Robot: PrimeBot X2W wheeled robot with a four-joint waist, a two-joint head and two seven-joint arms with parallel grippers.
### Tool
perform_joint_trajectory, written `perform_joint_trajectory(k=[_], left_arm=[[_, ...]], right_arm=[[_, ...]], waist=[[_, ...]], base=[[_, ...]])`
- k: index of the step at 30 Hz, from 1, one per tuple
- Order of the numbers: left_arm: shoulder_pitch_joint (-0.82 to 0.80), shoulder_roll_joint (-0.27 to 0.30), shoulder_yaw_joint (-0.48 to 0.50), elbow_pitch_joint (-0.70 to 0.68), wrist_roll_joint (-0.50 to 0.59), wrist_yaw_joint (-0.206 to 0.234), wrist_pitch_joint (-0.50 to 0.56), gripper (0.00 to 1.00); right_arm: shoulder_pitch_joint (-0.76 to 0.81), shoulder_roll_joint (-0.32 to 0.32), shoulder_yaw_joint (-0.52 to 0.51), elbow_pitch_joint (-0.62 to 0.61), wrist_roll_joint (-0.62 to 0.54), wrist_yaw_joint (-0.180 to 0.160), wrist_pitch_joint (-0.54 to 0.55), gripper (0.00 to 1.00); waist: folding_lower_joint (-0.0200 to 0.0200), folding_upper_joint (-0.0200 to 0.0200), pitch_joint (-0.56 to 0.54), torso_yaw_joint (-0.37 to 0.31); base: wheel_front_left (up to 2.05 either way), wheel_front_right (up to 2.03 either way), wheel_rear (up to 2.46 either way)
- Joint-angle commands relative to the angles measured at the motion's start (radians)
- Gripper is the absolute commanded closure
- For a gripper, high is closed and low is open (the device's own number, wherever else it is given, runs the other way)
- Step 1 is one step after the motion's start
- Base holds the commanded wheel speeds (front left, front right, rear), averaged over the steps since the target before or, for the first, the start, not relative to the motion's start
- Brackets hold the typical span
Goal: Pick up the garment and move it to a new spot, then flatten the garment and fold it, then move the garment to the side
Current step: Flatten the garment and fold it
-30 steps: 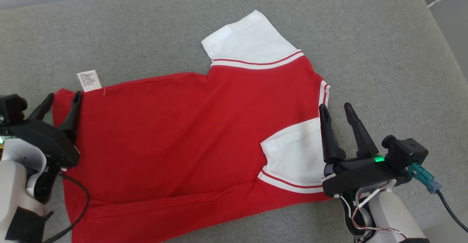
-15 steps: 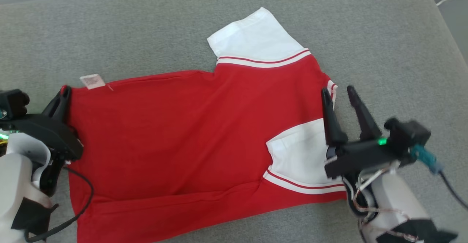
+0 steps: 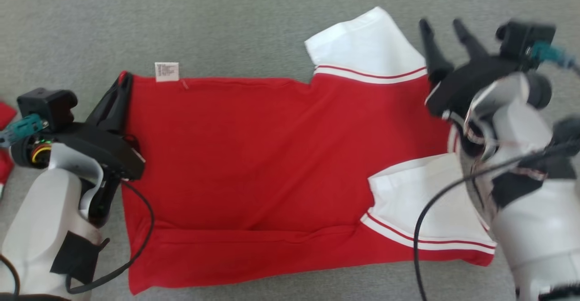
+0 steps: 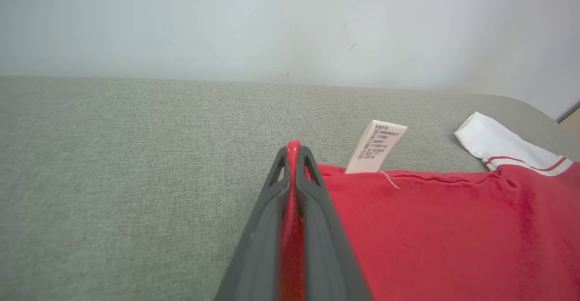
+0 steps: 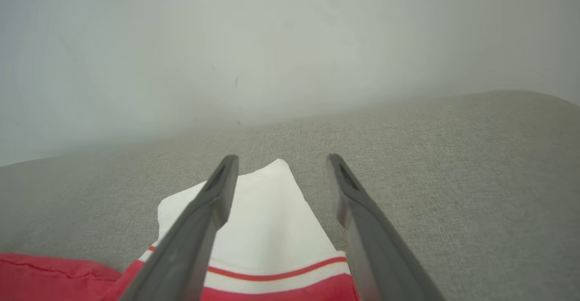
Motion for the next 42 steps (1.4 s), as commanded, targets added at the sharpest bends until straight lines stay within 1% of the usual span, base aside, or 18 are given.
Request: perform_joint_trajectory(k=[1,5,6,10,15,22,29,30,32,33,39,42], left_arm=[[-0.009,-0.006,-0.008,-0.016,0.002,-0.002,-0.007,1.0],[-0.019,-0.023,-0.029,-0.045,0.004,-0.003,-0.008,1.0],[-0.019,-0.023,-0.029,-0.045,0.004,-0.003,-0.008,1.0],[-0.028,-0.036,-0.044,-0.074,0.004,-0.003,-0.012,1.0],[-0.042,-0.054,-0.067,-0.103,0.01,-0.002,-0.015,1.0],[-0.062,-0.073,-0.087,-0.125,0.011,-0.002,-0.021,1.0],[-0.074,-0.077,-0.102,-0.155,0.007,-0.002,-0.024,1.0],[-0.071,-0.075,-0.102,-0.158,0.006,-0.003,-0.024,1.0],[-0.064,-0.071,-0.104,-0.161,0.003,-0.003,-0.027,1.0],[-0.06,-0.07,-0.105,-0.162,0.001,-0.003,-0.03,1.0],[-0.038,-0.058,-0.1,-0.153,-0.013,-0.003,-0.048,1.0],[-0.029,-0.05,-0.092,-0.143,-0.022,-0.003,-0.058,1.0]], right_arm=[[-0.07,0.0,-0.007,0.065,0.004,-0.001,0.017,0.0],[-0.194,-0.011,-0.011,0.211,-0.021,-0.001,0.051,0.0],[-0.194,-0.011,-0.011,0.211,-0.021,-0.001,0.051,0.0],[-0.297,-0.01,-0.027,0.344,-0.037,-0.001,0.067,0.0],[-0.396,-0.029,-0.044,0.483,-0.071,-0.001,0.066,0.0],[-0.468,-0.037,-0.068,0.606,-0.104,-0.001,0.029,0.0],[-0.512,-0.057,-0.098,0.669,-0.149,-0.001,0.02,0.0],[-0.512,-0.056,-0.103,0.674,-0.156,-0.001,0.018,0.29],[-0.516,-0.057,-0.113,0.682,-0.172,-0.001,0.011,0.98],[-0.515,-0.055,-0.117,0.684,-0.18,-0.001,0.009,1.0],[-0.523,-0.038,-0.137,0.688,-0.221,-0.001,-0.021,1.0],[-0.53,-0.025,-0.14,0.686,-0.225,-0.001,-0.056,1.0]], waist=[[0.0,-0.0001,0.034,0.048],[0.0,-0.0001,0.059,0.08],[0.0,-0.0001,0.059,0.08],[0.0,-0.0001,0.089,0.107],[0.0,-0.0001,0.13,0.141],[0.0,-0.0001,0.164,0.17],[0.0,-0.0001,0.202,0.196],[0.0,-0.0001,0.204,0.197],[0.0,-0.0001,0.207,0.199],[0.0,-0.0001,0.207,0.199],[0.0,-0.0001,0.19,0.19],[0.0,-0.0001,0.175,0.18]], base=[[0.0,0.0,0.0],[0.0,0.0,0.0],[0.0,0.0,0.0],[0.0,0.0,0.0],[0.0,0.0,0.0],[0.0,0.0,0.0],[0.0,0.0,0.0],[0.0,0.0,0.0],[0.0,0.0,0.0],[0.0,0.0,0.0],[0.0,0.0,0.0],[0.0,0.0,0.0]])
